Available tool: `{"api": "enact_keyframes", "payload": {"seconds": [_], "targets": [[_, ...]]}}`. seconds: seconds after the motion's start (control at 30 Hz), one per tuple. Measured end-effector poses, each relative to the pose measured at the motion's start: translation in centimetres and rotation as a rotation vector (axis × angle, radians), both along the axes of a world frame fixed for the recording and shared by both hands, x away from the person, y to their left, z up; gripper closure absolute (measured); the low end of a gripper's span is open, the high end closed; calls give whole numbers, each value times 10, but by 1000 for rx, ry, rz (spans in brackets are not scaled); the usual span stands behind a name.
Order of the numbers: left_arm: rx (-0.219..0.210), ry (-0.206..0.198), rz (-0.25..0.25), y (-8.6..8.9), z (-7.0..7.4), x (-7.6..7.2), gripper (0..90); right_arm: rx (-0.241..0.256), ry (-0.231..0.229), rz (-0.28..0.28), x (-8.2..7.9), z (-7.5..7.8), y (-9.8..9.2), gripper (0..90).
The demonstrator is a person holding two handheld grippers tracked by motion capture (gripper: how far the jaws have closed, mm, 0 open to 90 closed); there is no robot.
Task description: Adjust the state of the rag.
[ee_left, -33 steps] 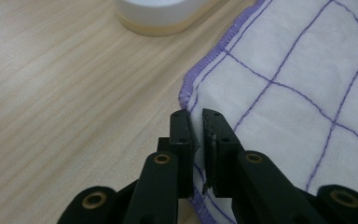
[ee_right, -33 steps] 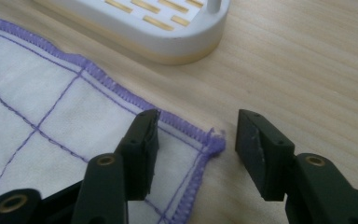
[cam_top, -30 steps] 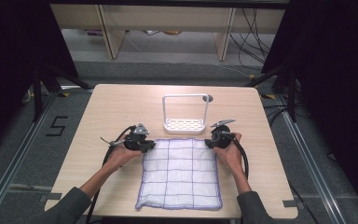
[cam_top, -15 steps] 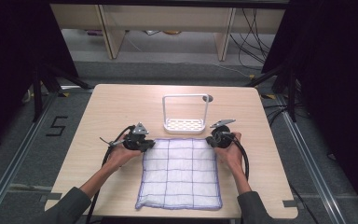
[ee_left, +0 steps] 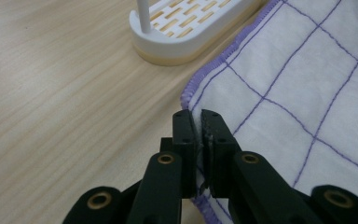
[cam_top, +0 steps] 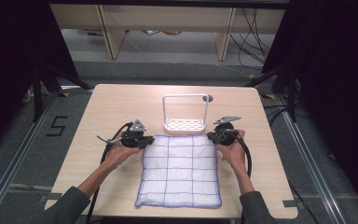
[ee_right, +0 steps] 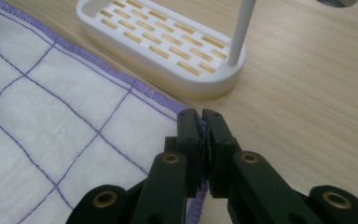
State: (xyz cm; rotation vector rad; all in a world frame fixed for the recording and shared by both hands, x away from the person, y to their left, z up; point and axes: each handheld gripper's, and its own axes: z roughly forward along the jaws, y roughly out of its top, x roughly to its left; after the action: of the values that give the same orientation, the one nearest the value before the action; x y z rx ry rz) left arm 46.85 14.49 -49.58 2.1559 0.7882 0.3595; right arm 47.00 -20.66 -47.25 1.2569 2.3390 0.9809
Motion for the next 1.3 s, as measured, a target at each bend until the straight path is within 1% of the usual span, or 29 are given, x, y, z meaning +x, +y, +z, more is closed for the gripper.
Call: {"api": "enact_keyframes", "payload": {"seconds": [0.03,0.07,0.1,0.17,0.23,0.3,0.33,0.43,0.47,0.5,0.53,0.63,0.67,0.7,0.73,0.77,0.8,0.83,0.87,0.9,0.93,1.03,1.07,1.13,1.17,1.2,1.23,1.27,1.3], "targets": [[0,-1,-5,0,1,0,842,0,-40,3,1,-2,0,867],[-3,-4,-6,-1,1,0,842,9,-22,-4,0,-1,0,867],[-3,-4,-6,-1,1,0,842,-11,-17,10,0,1,-2,867],[-11,-10,-6,0,3,-1,842,-2,-6,3,0,2,-2,867],[-13,-10,-3,0,4,-1,842,-1,-9,0,0,2,-2,867],[-19,-13,-2,2,5,-1,842,-2,-32,7,1,3,-2,867],[-26,-12,-4,2,6,-1,842,-4,-31,8,0,5,-3,867],[-36,-13,-6,2,10,-2,842,22,-41,11,-2,11,-3,867],[-42,-18,-11,2,12,-2,842,20,-40,12,-3,14,-3,868],[-47,-26,-10,2,15,-4,841,35,-45,8,-4,16,-3,868],[-54,-32,-13,2,18,-5,842,27,-64,27,-5,19,-4,868],[-63,-45,-14,4,24,-9,842,43,-72,17,-10,23,-2,868],[-75,-53,-19,4,26,-12,842,44,-88,34,-12,26,-3,868],[-87,-57,-35,6,30,-19,842,52,-94,55,-20,33,-4,868],[-87,-57,-35,6,30,-19,841,52,-94,55,-20,33,-4,868],[-111,-57,-46,8,31,-29,842,56,-112,64,-30,38,-6,868],[-117,-60,-52,9,33,-34,841,65,-110,70,-36,40,-7,868],[-117,-60,-52,9,33,-34,842,65,-110,70,-36,40,-7,868],[-115,-70,-66,11,36,-46,841,63,-121,84,-46,42,-8,868],[-123,-80,-76,12,37,-52,842,57,-125,93,-51,42,-9,868],[-110,-82,-91,14,39,-58,842,52,-120,101,-57,43,-9,868],[-100,-96,-111,17,40,-75,842,50,-124,125,-75,44,-10,867],[-109,-98,-123,18,39,-80,841,51,-126,132,-81,44,-10,867],[-100,-98,-139,20,36,-90,842,45,-125,143,-94,43,-12,868],[-100,-98,-139,20,36,-90,841,45,-125,143,-94,43,-12,868],[-96,-88,-157,21,29,-99,841,41,-137,162,-105,40,-15,867],[-99,-79,-161,21,26,-103,841,47,-131,155,-111,39,-16,867],[-99,-79,-161,21,26,-103,841,47,-131,155,-111,39,-16,867],[-93,-73,-176,22,22,-110,841,49,-128,167,-121,36,-19,867]]}}
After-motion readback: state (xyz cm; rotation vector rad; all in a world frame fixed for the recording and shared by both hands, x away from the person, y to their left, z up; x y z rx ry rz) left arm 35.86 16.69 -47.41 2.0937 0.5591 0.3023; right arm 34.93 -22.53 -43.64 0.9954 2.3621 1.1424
